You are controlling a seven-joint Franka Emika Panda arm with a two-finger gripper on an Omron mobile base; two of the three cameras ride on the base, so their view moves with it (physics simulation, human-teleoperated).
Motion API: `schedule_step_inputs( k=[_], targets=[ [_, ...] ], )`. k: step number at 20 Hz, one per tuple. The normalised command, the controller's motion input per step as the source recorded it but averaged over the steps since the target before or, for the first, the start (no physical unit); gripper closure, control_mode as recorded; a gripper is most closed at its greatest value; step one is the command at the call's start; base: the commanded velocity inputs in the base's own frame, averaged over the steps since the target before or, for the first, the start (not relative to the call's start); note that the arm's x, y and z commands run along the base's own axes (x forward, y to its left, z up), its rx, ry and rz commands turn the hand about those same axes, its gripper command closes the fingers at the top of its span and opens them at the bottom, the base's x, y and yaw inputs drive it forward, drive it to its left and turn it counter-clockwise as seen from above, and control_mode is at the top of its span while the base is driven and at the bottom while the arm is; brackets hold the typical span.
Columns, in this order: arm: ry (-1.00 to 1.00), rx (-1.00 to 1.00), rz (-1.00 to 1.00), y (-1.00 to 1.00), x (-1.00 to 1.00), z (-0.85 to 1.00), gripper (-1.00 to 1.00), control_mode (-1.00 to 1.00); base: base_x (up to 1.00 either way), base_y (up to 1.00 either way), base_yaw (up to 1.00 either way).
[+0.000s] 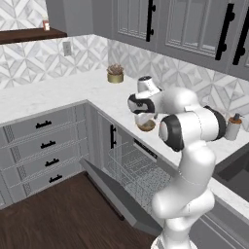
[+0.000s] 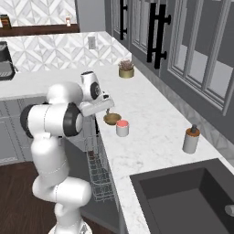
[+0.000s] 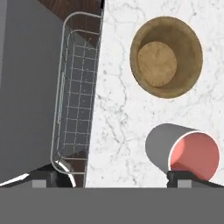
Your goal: Pick up the cup and bowl from the counter, place them in the dishwasher, and close the dishwasher door.
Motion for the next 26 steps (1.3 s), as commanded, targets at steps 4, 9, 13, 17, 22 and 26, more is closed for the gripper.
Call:
schedule_step_inputs(
  k=[4,9,13,17,22,26],
  targets=[
    [0.02,-0.02,0.12,0.09,0.31,-0.61,-1.00,-1.00,0.00,0.00,0.00],
    [0.09,-0.01,0.09,0.00,0.29,-0.55,-1.00,-1.00,0.00,0.00,0.00],
    [0.00,0.00,0.00,0.00,0.46,-0.42,-1.00,-1.00,0.00,0.00,0.00],
    [0.00,0.00,0.00,0.00,0.52,-0.26,-1.00,-1.00,0.00,0.00,0.00],
    [0.01,0.00,0.00,0.00,0.56,-0.39,-1.00,-1.00,0.00,0.00,0.00],
    [0.00,0.00,0.00,0.00,0.43,-0.30,-1.00,-1.00,0.00,0.00,0.00]
  ],
)
